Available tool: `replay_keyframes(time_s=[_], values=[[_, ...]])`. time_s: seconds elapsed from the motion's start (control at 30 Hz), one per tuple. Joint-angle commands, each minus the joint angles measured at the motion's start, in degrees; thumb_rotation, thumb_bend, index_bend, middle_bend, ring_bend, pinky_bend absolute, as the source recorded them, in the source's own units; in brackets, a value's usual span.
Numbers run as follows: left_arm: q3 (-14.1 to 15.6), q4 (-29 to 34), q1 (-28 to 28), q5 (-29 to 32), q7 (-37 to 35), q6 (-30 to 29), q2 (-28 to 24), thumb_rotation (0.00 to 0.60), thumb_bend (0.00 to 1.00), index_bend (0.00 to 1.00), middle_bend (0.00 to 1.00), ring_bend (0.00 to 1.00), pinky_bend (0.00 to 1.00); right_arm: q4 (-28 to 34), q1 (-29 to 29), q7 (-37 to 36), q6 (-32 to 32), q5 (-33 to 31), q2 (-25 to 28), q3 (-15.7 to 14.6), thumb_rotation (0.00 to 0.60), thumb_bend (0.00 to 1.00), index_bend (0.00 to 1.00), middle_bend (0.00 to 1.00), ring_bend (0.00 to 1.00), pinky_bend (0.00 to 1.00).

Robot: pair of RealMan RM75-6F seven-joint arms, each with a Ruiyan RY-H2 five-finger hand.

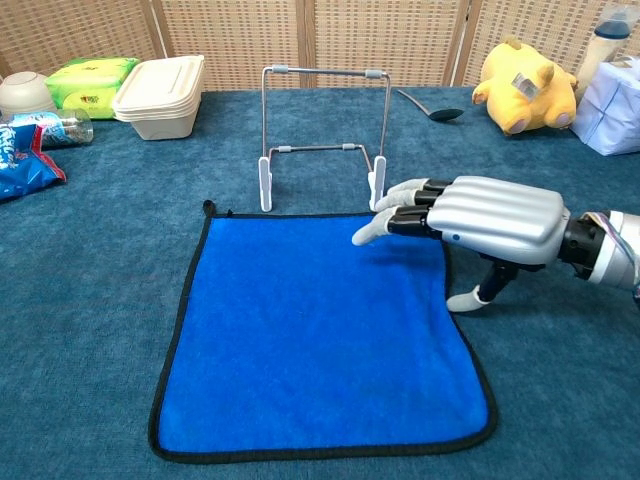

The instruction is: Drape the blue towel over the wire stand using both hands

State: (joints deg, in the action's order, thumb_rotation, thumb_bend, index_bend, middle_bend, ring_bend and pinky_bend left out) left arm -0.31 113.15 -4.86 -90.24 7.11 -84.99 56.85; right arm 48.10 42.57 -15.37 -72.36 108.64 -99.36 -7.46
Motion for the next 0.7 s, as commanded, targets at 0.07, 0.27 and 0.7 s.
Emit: replay_keyframes(time_s=[0.07,0.27,0.7], values=[[0.1,-0.6,0.2,0.1,-0.6,-0.2,0.1,0.6,0.27,0.36,0.29,0.25,0.26,0.9,0.7,0.5,1.0,-0.6,-0.4,0.5,0.6,0.17,0.16,0.21,0.11,0.12],[0.2,-1.3,0.4,0.1,-1.4,-0.4,0.1,0.6,0.27,0.36,0.29,0.25,0.25,1.0,1.2,1.6,1.6,-1.5,-1.8,0.9,0.6,0.24,0.15,0.21,0.11,0.12],[0.2,-2.0,0.6,0.0,-2.4,-0.7,0.2,0.6,0.27,0.36,0.29,0.25,0.25,0.1,1.2,1.6,0.9,-2.6,-3.6,1.2,0.6,0.41,0.21,0.22,0.14,0.12]])
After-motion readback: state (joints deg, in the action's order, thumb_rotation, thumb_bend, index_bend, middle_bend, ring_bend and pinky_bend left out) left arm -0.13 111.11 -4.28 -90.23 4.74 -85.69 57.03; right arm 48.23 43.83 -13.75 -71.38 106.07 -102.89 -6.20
